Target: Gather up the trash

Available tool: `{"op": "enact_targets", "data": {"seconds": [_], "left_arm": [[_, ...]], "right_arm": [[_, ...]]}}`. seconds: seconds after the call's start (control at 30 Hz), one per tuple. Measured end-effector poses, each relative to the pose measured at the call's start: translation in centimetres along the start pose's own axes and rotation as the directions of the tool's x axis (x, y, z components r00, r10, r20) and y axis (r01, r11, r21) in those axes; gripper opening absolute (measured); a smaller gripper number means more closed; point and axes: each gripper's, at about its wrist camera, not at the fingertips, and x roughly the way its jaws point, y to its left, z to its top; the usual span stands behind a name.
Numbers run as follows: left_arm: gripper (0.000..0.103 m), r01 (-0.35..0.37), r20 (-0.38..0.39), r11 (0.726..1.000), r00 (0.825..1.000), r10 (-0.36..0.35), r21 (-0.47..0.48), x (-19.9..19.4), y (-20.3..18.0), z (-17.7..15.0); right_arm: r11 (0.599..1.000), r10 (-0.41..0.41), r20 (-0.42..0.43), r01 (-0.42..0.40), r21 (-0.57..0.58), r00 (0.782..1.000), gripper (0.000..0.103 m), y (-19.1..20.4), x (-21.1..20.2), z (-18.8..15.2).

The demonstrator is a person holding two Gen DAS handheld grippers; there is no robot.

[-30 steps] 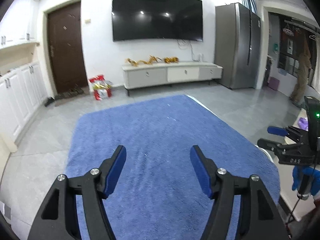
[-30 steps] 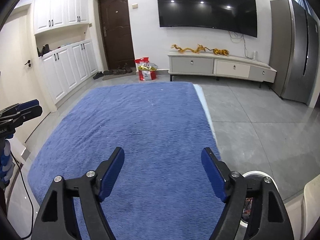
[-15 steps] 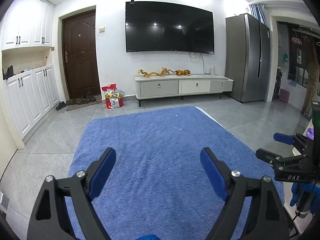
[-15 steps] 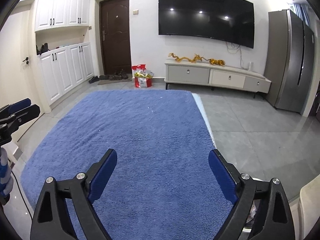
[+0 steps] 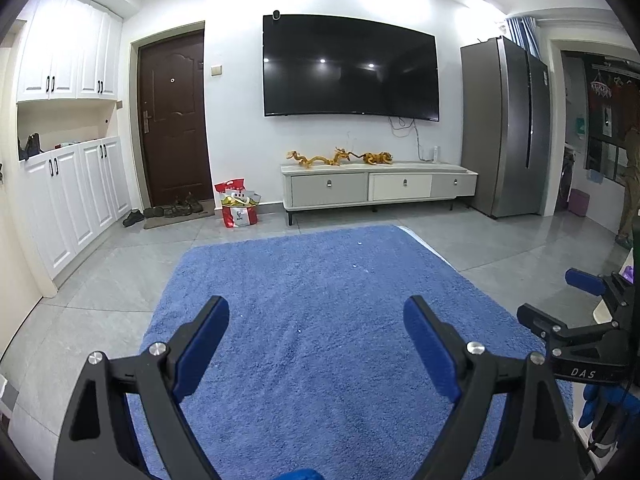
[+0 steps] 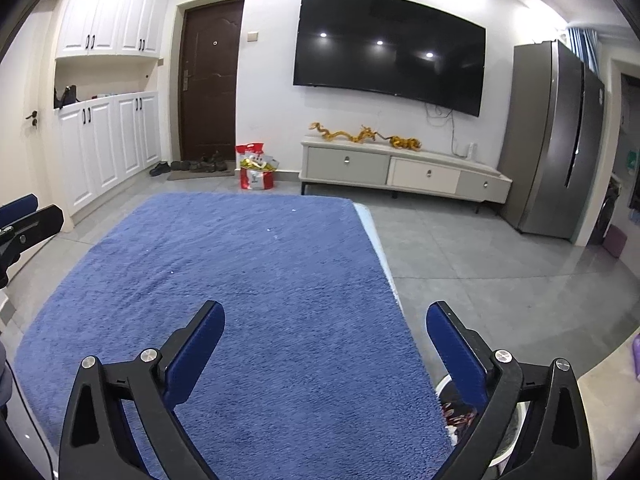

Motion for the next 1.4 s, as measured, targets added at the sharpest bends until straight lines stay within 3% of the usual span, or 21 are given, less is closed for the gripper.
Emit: {"op": "enact_targets", "data": {"seconds": [0.33, 1.4], "left_arm": [[0.089, -0.006, -0.011, 1.000, 1.000, 0.006, 0.015, 0.6, -0.7, -0.3], [0.089, -0.005, -0.019, 0.999, 1.000, 0.005, 0.036, 1.2, -2.2, -1.4]], "right_arm": [[0.998, -0.048, 0.022, 0.049, -0.033, 0.999, 0.101, 1.0, -0.4, 0.1], [0.998, -0.059, 0.041, 0.060, -0.021, 0.997, 0.101, 0.7, -0.9, 0.3]]}}
